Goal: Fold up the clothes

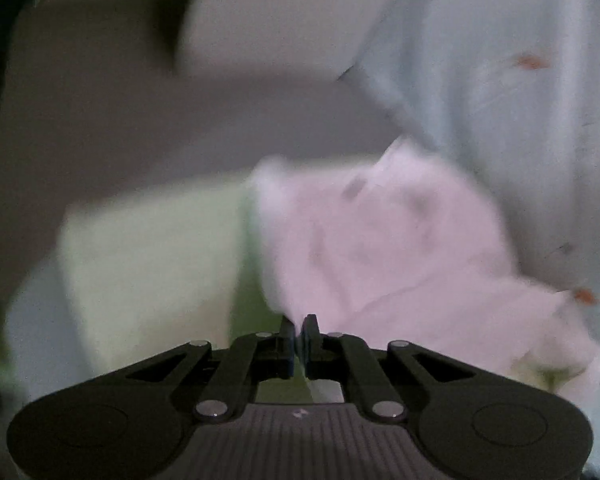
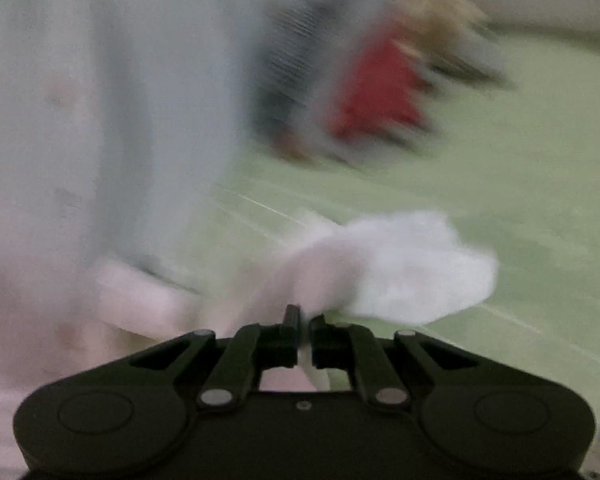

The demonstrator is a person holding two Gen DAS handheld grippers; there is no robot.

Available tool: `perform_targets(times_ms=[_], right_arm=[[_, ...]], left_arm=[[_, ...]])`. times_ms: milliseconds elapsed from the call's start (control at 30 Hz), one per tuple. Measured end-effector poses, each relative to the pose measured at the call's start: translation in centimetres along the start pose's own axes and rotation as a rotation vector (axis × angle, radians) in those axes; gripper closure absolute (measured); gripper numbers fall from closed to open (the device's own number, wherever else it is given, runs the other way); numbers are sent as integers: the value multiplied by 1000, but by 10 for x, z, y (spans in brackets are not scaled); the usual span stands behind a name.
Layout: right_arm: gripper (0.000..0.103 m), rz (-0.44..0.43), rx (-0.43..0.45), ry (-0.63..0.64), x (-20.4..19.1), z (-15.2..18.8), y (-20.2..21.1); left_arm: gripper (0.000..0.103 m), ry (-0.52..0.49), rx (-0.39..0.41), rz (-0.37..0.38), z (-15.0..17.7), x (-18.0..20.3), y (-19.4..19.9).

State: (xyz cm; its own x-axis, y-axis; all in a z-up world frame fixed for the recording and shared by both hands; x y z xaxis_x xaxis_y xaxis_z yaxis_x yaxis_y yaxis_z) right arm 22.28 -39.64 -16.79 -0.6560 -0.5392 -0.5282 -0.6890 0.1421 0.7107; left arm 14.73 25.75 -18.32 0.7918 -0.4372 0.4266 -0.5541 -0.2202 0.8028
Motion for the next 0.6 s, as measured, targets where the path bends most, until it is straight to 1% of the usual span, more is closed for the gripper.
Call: perform_targets(times_ms=[67,100,167,233,300,367,400,433,500,567,600], right_arm=[[98,50,-26,-21,21,14,-8],[98,61,-23,-27,25,19,-7],[98,66,-14,-21,26,22,-1],[99,45,7,-2,23,23,7],[99,19,41,41,14,22,16],[99,-22,92,80,3,22,39],[99,-24,111,96,2,20,44],[99,-11,115,103,4,18,45],[97,57,78,96,15,18,36],[95,137,11,69,34,22,21],[89,167,-24,45,45,24,14]], left_arm=[[98,25,-20,-18,9,-17,-5],[98,32,-22,-18,10,-22,-2],[99,18,-22,-2,7,-16,2],[99,-22,-19,5,7,-4,-2],[99,-67,-15,7,6,0,6],[99,-84,-18,6,4,-3,5],[99,-90,-20,4,3,-5,5],[99,-96,-22,3,2,-8,4],[98,-82,-40,-2,4,-15,-2],[98,-70,-53,-1,7,-20,-8],[97,-74,-48,7,8,-21,-8]])
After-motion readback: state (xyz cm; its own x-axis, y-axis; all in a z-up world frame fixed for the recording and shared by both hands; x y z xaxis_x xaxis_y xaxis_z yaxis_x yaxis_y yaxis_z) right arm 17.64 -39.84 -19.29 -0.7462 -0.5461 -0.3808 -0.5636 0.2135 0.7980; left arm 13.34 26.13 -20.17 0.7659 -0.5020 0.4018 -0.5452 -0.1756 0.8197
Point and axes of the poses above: each gripper's, at about its wrist camera, not at the fingertips, and y roughly against the way its jaws point, x to its right, z to its underside, the point moved 2 cm from there along -y, roughly the way its jaws point, and after that the axes turned 1 degree about z, right-handed, at the moved point
